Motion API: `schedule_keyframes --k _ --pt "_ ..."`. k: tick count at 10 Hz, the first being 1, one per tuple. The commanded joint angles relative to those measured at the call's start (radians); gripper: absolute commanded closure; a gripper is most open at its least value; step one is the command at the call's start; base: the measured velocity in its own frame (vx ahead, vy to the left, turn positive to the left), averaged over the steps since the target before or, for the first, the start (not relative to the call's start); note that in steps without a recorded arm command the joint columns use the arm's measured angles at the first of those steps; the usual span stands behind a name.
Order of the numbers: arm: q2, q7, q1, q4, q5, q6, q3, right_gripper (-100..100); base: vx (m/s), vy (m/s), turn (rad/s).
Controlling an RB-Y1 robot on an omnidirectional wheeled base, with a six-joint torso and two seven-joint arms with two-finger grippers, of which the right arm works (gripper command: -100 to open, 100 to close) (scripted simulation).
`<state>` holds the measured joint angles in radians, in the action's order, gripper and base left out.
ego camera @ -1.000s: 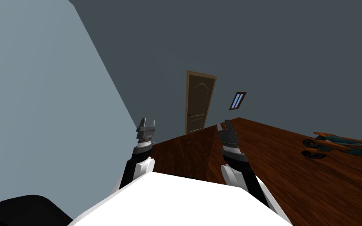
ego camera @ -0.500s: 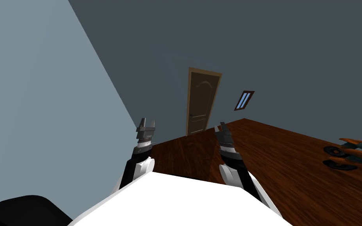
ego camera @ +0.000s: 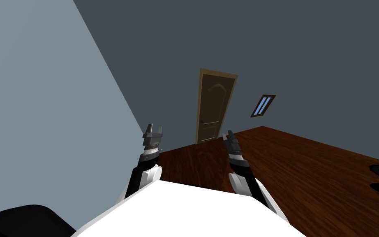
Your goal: Pull the door open
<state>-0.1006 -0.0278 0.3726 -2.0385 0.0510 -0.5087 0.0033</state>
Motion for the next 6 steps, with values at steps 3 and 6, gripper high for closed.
schedule_keyframes --k 3,6 --pt "-0.025 -0.017 -0.022 0.081 -0.01 -0.017 -0.001 -100 0.092 -0.026 0.092" --pt "-0.046 -0.032 -0.044 0.158 -0.019 -0.033 -0.003 -100 0.095 -0.032 0.088"
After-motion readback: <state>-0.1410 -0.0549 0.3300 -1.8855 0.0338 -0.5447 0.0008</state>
